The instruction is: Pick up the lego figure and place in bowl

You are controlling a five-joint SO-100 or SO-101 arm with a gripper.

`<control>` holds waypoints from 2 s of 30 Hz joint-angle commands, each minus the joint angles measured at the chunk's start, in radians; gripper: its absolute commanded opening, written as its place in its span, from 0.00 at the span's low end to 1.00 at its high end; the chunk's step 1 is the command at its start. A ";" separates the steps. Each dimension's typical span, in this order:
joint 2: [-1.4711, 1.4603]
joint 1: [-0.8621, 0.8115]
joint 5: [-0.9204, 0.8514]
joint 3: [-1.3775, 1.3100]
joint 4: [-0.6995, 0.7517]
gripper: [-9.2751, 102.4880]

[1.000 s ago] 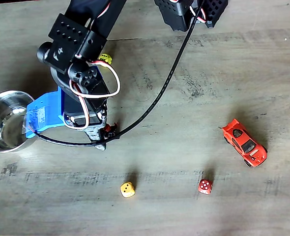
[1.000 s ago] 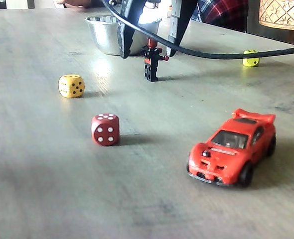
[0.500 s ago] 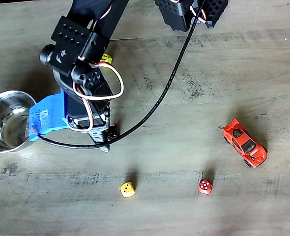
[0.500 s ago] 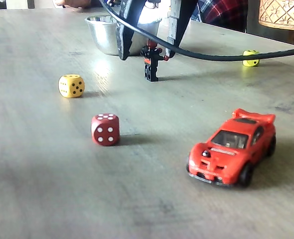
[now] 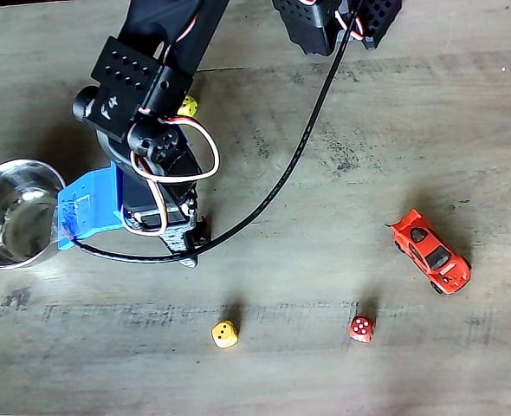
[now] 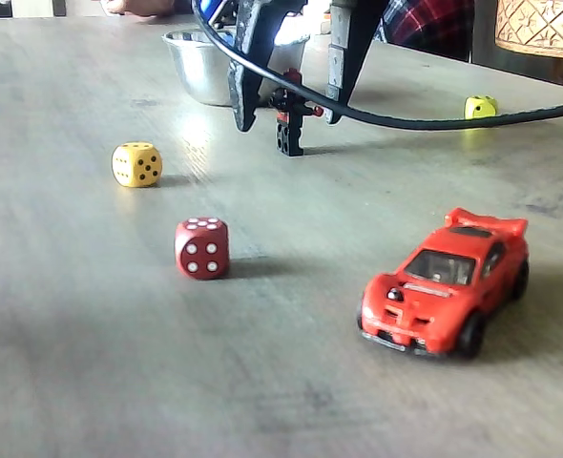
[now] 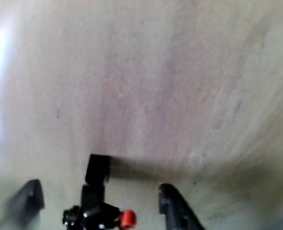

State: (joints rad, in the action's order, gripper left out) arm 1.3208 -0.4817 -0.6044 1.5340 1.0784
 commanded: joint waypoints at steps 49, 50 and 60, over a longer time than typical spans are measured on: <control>0.008 0.023 0.009 -0.005 -0.006 0.19; 0.008 0.023 0.009 -0.005 -0.006 0.18; 0.008 0.023 0.009 -0.005 -0.006 0.18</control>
State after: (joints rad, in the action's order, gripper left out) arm 1.3208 -0.4648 -0.6044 1.5340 1.0769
